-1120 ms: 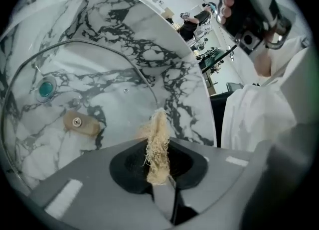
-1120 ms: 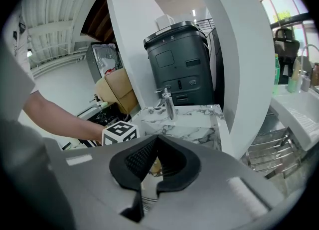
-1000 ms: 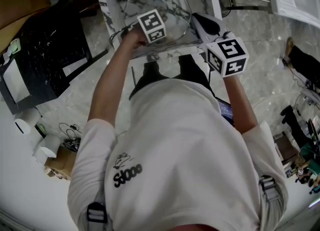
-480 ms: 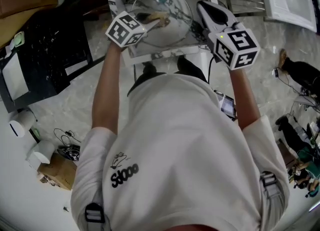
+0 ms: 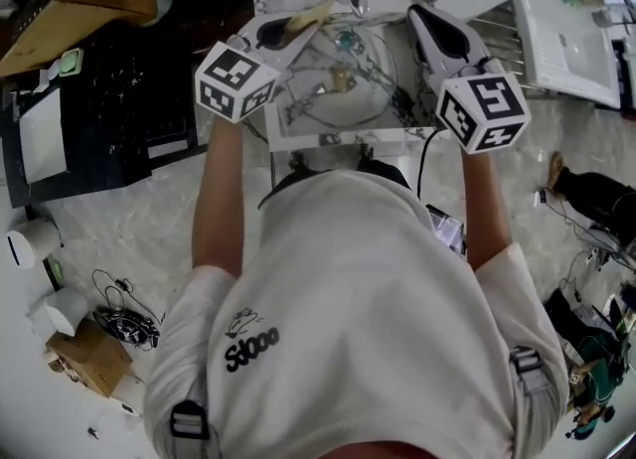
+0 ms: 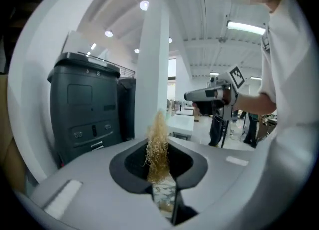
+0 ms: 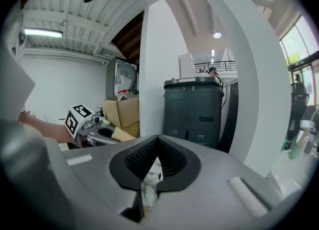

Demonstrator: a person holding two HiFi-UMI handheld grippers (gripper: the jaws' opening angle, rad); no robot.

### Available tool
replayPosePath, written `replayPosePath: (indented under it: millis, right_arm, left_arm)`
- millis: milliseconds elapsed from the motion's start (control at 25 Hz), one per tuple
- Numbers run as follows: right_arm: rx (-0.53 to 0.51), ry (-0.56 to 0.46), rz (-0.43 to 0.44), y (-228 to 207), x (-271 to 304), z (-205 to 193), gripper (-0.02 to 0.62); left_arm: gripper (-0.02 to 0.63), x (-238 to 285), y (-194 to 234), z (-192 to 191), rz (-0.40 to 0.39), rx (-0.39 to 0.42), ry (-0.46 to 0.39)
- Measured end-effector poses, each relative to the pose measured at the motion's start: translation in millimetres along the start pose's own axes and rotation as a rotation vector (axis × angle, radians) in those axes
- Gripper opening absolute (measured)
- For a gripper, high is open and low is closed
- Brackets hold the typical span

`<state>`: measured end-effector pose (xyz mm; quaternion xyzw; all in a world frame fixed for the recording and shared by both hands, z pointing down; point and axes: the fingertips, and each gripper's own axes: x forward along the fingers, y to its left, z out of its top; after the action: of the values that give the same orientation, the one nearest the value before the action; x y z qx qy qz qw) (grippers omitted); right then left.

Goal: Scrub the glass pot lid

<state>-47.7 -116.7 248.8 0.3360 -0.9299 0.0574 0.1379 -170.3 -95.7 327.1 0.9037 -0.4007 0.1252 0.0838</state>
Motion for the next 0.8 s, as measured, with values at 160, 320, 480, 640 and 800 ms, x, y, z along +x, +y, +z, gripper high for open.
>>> replayPosePath:
  millis: [160, 320, 480, 640, 800]
  right_arm:
    - [-0.118, -0.031, 0.012, 15.5, 0.5, 28.9, 0.004]
    - [-0.154, -0.082, 0.038, 30.7, -3.3, 54.8, 0.003]
    - [-0.177, -0.149, 0.047, 41.1, -9.9, 83.8, 0.003]
    - [-0.178, -0.204, 0.034, 44.8, -19.0, 108.5, 0.002]
    - [-0.183, -0.221, 0.046, 50.6, -22.9, 115.9, 0.002]
  left_arm:
    - [0.058, -31.5, 21.8, 47.6, 0.172, 0.088, -0.075]
    - [0.058, -60.7, 28.7, 92.1, 0.277, 0.151, -0.148]
    - [0.057, -87.0, 27.7, 128.7, 0.319, 0.148, -0.236]
    - [0.057, -109.2, 19.4, 154.7, 0.337, 0.162, -0.298]
    - [0.055, -123.3, 9.8, 169.7, 0.296, 0.112, -0.371]
